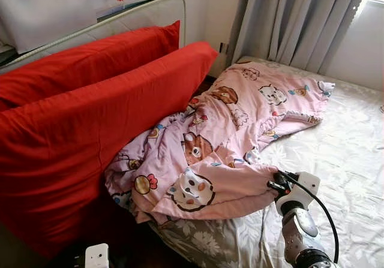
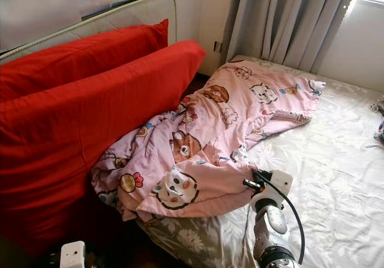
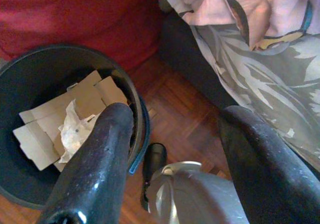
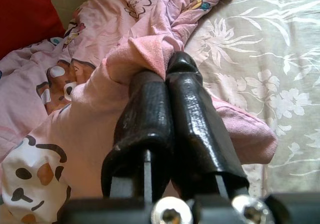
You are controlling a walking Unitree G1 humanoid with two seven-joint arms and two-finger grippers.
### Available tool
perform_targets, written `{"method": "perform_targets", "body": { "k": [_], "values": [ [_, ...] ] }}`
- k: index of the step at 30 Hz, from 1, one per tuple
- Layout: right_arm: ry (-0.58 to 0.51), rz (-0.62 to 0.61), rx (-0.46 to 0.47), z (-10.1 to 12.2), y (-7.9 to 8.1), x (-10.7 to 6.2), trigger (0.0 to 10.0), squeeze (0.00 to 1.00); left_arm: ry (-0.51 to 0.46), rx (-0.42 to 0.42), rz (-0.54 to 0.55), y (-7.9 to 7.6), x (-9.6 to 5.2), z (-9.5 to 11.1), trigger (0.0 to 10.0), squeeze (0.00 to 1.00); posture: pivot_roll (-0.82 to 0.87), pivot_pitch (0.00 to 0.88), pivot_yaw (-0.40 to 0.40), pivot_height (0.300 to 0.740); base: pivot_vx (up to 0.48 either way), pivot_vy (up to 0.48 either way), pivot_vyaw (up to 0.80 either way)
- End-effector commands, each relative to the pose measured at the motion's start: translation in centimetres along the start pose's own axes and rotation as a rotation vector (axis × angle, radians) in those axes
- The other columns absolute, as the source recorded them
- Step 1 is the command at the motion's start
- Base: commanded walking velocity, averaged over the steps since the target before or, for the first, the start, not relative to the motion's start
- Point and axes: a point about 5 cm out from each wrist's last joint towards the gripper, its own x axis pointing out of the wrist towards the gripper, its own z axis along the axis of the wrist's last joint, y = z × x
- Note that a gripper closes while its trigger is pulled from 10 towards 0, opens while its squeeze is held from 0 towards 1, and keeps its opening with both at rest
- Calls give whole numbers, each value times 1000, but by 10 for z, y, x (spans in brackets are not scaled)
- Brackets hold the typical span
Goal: Clean up the room
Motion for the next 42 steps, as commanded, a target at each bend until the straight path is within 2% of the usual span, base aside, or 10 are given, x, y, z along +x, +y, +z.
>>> {"method": "perform_targets", "body": {
  "k": [1,13,42],
  "values": [
    [-10,2,-11,2,1,1,10000,0,44,1,7,4,-2,-7,10000,0,155,0,-86,740,-240,0,0],
    [-21,19,-16,3,5,2,10000,0,78,-10,15,9,-3,-11,10000,0,155,0,-89,740,-257,0,0],
    [-45,11,-12,5,7,2,10000,0,89,-6,13,11,-4,-13,10000,0,156,0,-82,740,-269,0,0]
  ]
}}
